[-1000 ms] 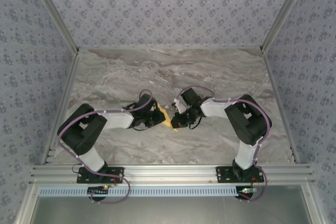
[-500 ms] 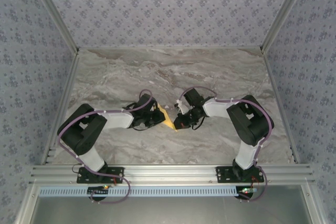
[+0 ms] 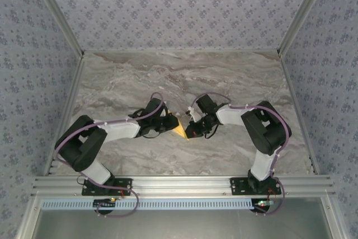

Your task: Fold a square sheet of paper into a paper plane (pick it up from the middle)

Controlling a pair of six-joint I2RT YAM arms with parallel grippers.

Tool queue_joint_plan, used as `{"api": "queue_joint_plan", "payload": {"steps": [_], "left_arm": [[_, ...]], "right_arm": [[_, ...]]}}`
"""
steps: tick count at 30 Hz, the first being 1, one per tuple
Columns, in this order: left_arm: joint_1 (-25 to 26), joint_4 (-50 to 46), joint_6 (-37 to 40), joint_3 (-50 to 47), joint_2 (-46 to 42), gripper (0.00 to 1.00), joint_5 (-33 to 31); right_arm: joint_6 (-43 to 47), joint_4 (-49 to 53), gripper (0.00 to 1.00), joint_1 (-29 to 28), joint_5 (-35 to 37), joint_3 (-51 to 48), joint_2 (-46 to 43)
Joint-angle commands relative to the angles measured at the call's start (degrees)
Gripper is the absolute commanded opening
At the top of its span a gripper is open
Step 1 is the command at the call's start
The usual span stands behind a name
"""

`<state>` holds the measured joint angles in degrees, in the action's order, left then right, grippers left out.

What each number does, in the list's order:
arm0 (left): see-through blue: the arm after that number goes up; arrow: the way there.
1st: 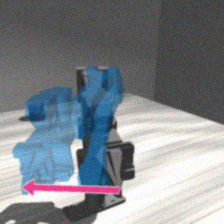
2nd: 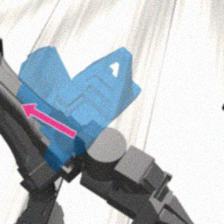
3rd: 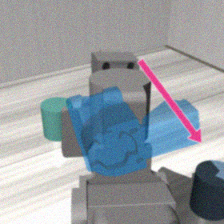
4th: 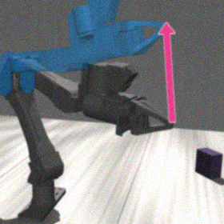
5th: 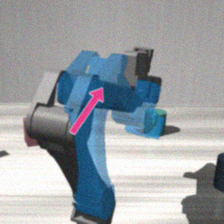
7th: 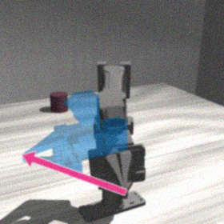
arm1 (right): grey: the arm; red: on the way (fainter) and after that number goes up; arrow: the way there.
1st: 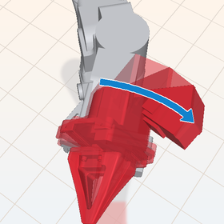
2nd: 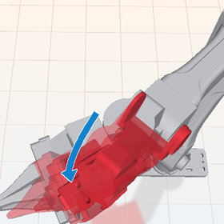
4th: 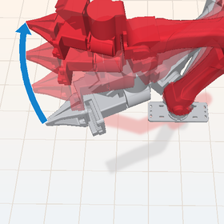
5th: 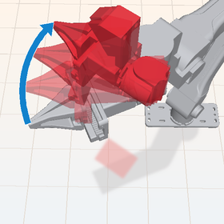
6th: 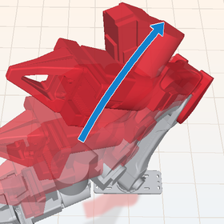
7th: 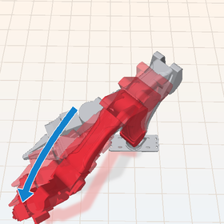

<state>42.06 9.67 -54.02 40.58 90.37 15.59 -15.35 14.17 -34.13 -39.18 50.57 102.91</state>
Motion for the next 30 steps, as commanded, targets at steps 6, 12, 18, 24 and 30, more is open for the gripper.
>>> {"api": "queue_joint_plan", "payload": {"steps": [6, 12, 18, 24, 30], "left_arm": [[4.3, -2.8, -0.3, 2.5, 0.4, 0.18, -5.9], [5.8, -1.2, -2.2, 3.9, 3.9, 0.18, -4.8], [6.5, -0.4, -3.9, 5.4, 6.6, 0.18, -4.8], [6.6, -1.3, -6.8, 6.4, 8.4, 0.19, -6.2], [6.6, -5.8, -9.2, 6.5, 8.3, 0.19, -9.5]], "right_arm": [[0.6, 4.8, 0.00, 0.3, 3.9, -1.0, 2.9], [0.2, 4.8, 0.00, 0.2, 4.2, -1.2, 3.3], [-0.2, 4.4, 0.00, 0.2, 4.3, -1.4, 3.4], [-0.3, 4.6, 0.00, 0.3, 4.6, -1.4, 3.6], [-0.3, 4.6, 0.00, 0.4, 4.9, -1.5, 3.9]]}}
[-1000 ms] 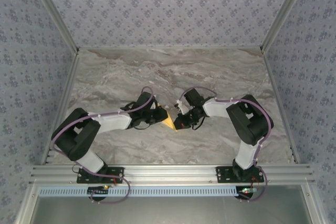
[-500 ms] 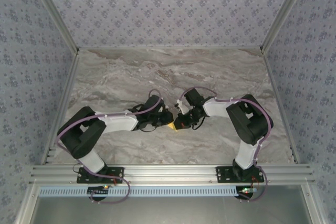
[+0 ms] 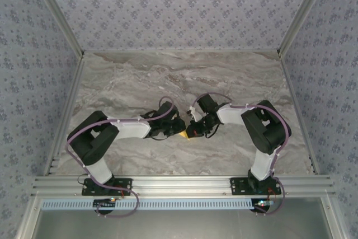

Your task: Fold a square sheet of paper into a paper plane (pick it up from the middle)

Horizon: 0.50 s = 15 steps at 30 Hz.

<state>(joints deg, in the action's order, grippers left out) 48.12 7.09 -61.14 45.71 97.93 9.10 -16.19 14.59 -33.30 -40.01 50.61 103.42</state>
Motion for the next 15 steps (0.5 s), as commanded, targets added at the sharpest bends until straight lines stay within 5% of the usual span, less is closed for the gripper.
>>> {"api": "queue_joint_plan", "payload": {"steps": [1, 15], "left_arm": [[0.6, -4.1, -2.3, 1.3, 0.5, 0.19, -3.5], [0.4, -7.3, -2.9, 0.6, -0.5, 0.19, -6.5]], "right_arm": [[0.5, 4.2, 0.00, -0.4, 5.8, -1.6, 3.5], [0.5, 4.6, 0.00, -0.4, 6.3, -1.4, 4.2]]}}
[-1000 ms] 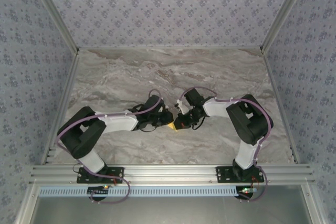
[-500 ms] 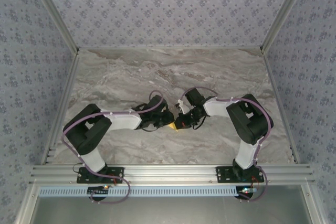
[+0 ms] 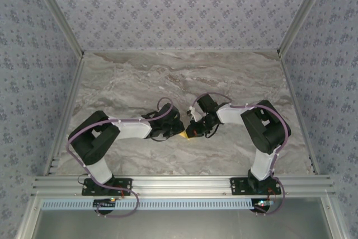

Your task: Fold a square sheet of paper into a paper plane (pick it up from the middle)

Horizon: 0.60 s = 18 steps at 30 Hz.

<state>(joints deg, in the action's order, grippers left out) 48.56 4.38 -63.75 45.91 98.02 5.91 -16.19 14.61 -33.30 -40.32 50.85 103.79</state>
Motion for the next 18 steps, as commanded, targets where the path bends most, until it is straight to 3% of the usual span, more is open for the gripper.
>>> {"api": "queue_joint_plan", "payload": {"steps": [1, 18], "left_arm": [[0.0, -4.7, -0.3, 0.4, -0.6, 0.19, -3.3], [-4.9, -3.7, 0.7, -4.2, -3.2, 0.19, -4.1]], "right_arm": [[0.6, 4.7, 0.00, -0.4, 6.8, -1.7, 4.0], [1.2, 6.8, 0.00, -0.5, 10.9, -2.0, 6.6]]}}
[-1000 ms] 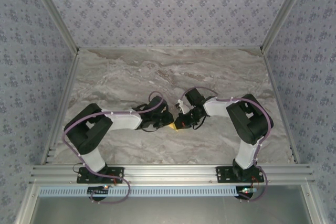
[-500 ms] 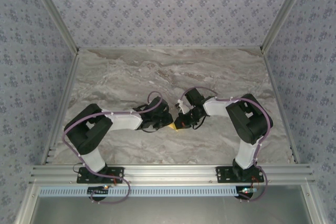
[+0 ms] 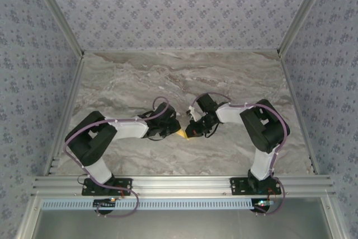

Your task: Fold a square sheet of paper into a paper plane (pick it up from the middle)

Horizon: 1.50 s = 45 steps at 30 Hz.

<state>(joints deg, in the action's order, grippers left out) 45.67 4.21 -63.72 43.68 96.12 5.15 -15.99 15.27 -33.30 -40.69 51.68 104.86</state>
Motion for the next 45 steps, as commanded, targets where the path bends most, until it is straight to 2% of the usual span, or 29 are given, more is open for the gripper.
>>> {"api": "queue_joint_plan", "payload": {"steps": [1, 18, 29, 40, 45], "left_arm": [[-2.4, -3.6, 0.8, -2.2, -1.5, 0.19, -3.4], [-8.5, -6.4, 4.8, -4.0, -7.0, 0.20, -3.2], [-7.1, -6.8, 10.7, -4.7, -20.7, 0.24, 0.3], [-6.5, -0.7, 11.2, -5.3, -17.0, 0.23, 5.4], [-6.4, 2.3, 10.6, -5.3, -14.7, 0.23, 7.5]], "right_arm": [[1.0, 6.3, 0.00, -0.5, 11.4, -2.9, 5.7], [1.0, 6.5, 0.00, -0.8, 11.6, -2.8, 6.1], [1.0, 5.5, 0.00, -1.2, 9.4, -2.3, 4.9], [-1.1, 0.4, 0.06, -1.4, 1.0, 0.7, -7.2], [-2.4, -0.9, 0.06, -2.0, 0.7, 2.8, -6.5]]}}
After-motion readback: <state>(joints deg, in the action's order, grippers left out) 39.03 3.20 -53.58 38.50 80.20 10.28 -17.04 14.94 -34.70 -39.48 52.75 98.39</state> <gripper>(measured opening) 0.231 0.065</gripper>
